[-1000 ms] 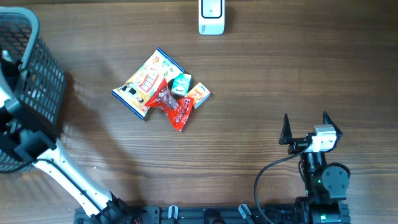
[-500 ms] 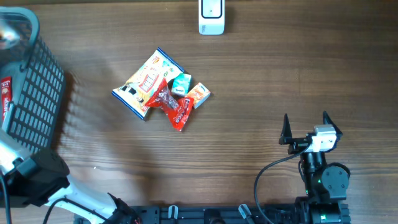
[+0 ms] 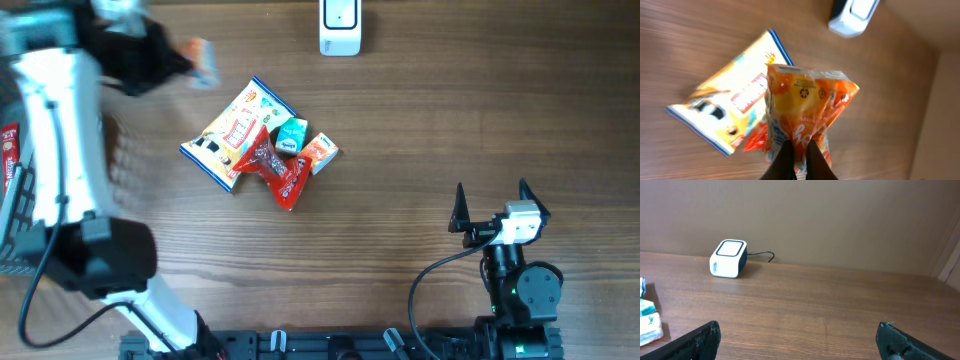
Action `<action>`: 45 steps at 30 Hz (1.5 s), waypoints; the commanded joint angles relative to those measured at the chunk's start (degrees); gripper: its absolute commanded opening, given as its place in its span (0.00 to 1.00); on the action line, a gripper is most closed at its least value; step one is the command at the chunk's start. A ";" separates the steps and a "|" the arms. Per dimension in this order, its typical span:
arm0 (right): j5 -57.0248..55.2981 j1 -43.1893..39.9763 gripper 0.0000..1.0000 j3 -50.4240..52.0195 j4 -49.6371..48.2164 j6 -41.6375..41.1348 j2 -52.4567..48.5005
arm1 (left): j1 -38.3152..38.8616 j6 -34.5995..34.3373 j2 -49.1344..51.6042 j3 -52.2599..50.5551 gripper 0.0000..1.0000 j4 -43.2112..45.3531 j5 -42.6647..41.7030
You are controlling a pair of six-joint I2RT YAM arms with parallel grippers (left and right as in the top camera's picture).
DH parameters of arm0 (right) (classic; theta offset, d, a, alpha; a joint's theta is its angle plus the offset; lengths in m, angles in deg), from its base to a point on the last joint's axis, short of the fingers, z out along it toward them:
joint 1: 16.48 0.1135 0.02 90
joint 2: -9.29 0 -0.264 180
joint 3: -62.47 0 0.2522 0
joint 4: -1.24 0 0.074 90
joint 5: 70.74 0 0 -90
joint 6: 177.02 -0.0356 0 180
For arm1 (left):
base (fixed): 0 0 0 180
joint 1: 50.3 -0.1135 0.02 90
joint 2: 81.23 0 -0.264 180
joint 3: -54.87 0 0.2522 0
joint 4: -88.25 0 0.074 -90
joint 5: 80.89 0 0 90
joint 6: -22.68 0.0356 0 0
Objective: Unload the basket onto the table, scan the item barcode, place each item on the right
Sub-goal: 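Lift the orange pack out and set it beside the other packs, then lower the left gripper into the basket toward the red Nescafe stick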
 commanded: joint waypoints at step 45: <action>0.11 -0.24 1.00 0.07 -0.33 0.59 0.26 | -16.28 -7.61 -15.39 11.91 1.00 9.16 53.00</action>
